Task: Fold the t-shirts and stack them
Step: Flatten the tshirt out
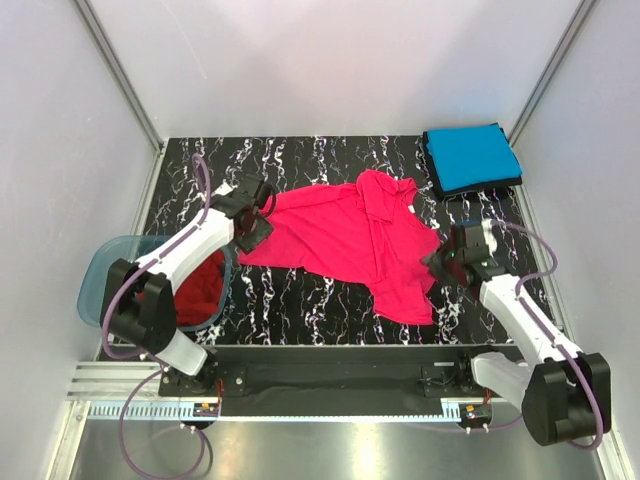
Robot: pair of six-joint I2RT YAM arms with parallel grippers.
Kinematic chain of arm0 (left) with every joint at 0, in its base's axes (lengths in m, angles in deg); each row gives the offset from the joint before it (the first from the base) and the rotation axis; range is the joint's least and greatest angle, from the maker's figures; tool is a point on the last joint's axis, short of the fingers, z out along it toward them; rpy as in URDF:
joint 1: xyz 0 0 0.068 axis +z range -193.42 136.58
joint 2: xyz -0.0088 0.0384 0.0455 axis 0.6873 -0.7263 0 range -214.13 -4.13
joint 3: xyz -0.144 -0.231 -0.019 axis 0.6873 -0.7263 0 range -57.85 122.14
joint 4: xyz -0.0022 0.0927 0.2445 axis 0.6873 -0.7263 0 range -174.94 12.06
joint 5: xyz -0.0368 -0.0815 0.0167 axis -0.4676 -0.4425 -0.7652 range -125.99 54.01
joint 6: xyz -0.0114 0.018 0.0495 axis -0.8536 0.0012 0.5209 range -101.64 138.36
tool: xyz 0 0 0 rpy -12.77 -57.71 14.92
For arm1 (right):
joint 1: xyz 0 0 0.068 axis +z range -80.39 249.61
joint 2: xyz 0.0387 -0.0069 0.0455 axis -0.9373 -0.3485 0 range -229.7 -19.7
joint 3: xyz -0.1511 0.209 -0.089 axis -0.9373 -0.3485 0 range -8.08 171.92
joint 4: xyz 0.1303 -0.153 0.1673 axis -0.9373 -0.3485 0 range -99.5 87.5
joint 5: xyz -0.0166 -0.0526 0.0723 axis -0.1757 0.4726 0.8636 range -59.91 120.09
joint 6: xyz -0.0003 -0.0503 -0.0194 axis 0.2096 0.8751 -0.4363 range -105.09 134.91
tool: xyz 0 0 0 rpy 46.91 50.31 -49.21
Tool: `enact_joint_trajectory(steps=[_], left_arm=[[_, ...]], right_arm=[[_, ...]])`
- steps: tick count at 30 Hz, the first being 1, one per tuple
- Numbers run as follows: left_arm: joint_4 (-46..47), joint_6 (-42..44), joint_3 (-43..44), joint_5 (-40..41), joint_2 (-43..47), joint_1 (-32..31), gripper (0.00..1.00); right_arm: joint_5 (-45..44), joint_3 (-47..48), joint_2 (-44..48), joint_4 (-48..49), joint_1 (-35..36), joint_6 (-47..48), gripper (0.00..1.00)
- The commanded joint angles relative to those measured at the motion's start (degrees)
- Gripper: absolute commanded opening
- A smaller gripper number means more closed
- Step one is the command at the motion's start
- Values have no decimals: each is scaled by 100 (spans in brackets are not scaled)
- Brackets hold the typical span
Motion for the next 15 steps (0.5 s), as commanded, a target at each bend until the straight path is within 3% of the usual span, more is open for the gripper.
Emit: enact_joint_trajectory(steps=[1, 4, 9, 15], left_arm=[[93, -83, 123, 386, -52, -75, 47], [93, 110, 201, 334, -227, -84, 47], [102, 409, 377, 272, -377, -119, 48], [102, 568, 316, 492, -290, -119, 49]], right_arm=[[-508, -466, 208, -581, -61, -865, 44], [-1247, -239, -150, -510, -228, -532, 44], [-1652, 323, -1396, -255, -501, 22, 45], [-1101, 326, -2032, 701, -545, 338, 45]])
